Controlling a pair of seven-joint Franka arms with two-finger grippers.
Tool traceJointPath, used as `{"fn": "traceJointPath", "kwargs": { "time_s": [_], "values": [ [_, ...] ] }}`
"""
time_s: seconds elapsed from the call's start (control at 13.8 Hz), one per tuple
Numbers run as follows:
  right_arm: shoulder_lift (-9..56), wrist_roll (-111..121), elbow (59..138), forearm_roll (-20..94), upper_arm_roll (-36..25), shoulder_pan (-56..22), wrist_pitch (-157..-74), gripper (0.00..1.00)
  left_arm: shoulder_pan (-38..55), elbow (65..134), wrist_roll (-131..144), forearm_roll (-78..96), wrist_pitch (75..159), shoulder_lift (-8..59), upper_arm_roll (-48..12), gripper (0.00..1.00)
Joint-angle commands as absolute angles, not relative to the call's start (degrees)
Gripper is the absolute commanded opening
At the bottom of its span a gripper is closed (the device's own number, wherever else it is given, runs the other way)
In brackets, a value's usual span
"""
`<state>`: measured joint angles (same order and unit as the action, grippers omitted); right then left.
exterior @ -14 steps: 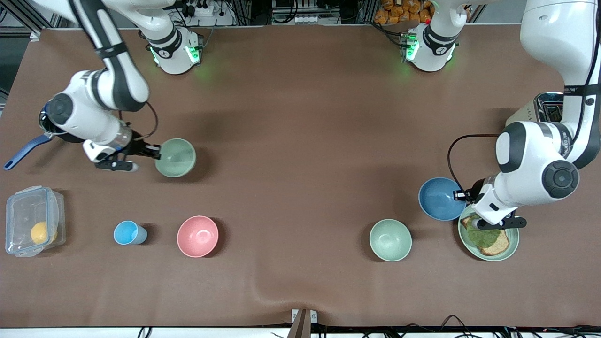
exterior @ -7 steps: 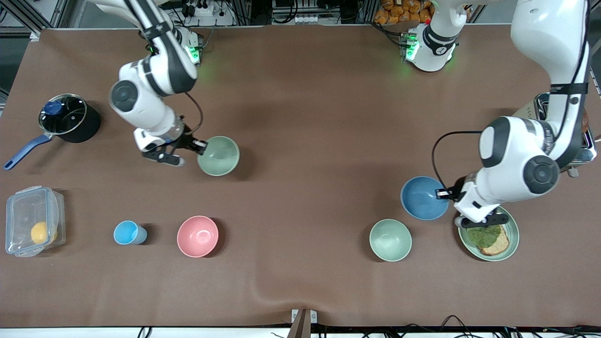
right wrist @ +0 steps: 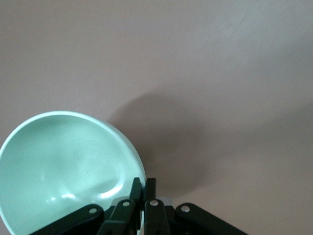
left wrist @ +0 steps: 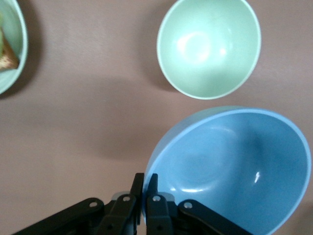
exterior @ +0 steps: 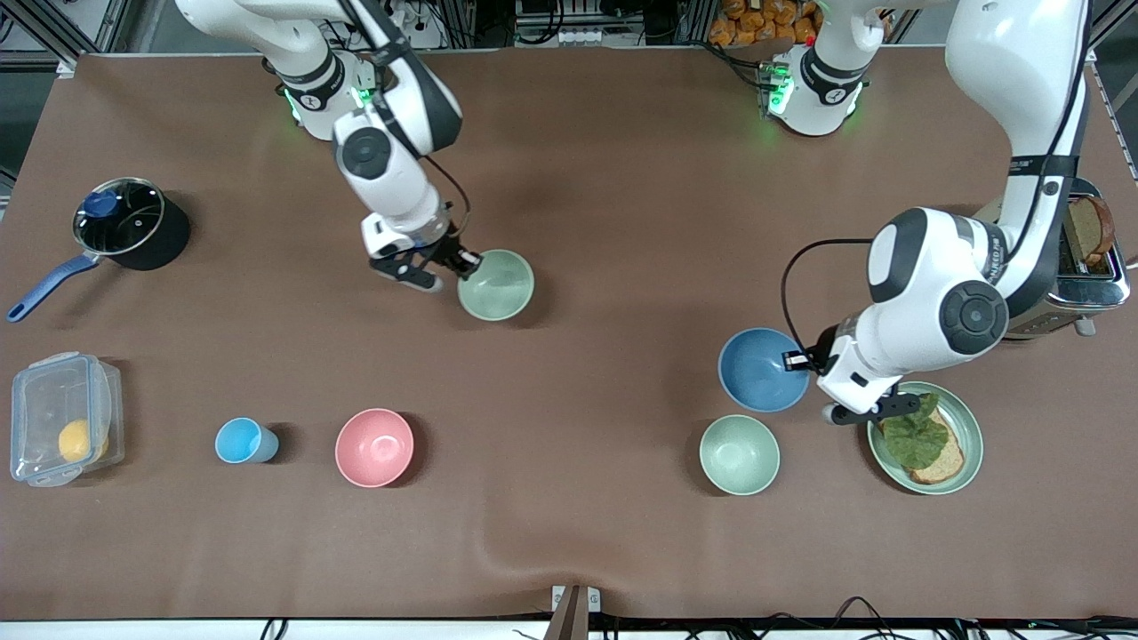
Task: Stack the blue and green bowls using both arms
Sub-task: 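Slide the green bowl to center with the right gripper while the left carries, then lower the blue bowl into the green bowl with the left gripper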
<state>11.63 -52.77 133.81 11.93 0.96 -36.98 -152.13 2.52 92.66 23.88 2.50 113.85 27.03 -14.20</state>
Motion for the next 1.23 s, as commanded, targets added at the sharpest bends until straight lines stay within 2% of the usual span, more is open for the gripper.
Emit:
{"fn": "traceJointPath", "kwargs": {
  "time_s": [0.0,0.29,0.51,0.58,0.65,0.72,0.94,1.16],
  "values": [
    [12.6,-58.2,131.5,12.1,0.3,-40.3,-152.0,0.0,2.5,92.8,27.8,4.0,113.4,26.0,-17.1,0.0],
    [18.6,-65.6,126.8,11.8,0.0,-46.7,-152.1,0.0,2.9,92.8,34.2,3.6,113.4,26.1,-21.7,0.0],
    [21.3,-69.2,125.0,11.6,-0.2,-48.9,-152.1,0.0,5.5,92.5,37.6,3.3,113.4,26.3,-22.2,0.0],
    [21.3,-69.3,125.0,11.5,-0.3,-48.9,-152.1,0.5,5.7,92.5,38.0,3.3,113.4,26.3,-22.2,0.0],
    [21.3,-69.7,125.0,11.5,-0.3,-48.8,-152.1,0.84,5.8,92.6,38.1,3.3,113.5,26.3,-22.3,0.0],
    [21.2,-70.1,124.8,11.4,-0.3,-48.5,-152.0,0.97,5.8,92.9,38.4,3.3,113.5,26.2,-22.4,0.0],
    [20.2,-69.9,123.1,11.6,-0.4,-47.3,-150.0,1.0,6.4,95.7,39.5,3.3,114.5,24.4,-23.2,0.0],
    [19.3,-70.0,116.6,11.7,-0.4,-44.0,-138.7,1.0,6.3,102.1,40.0,3.3,118.0,20.8,-25.0,0.0]
  ]
}}
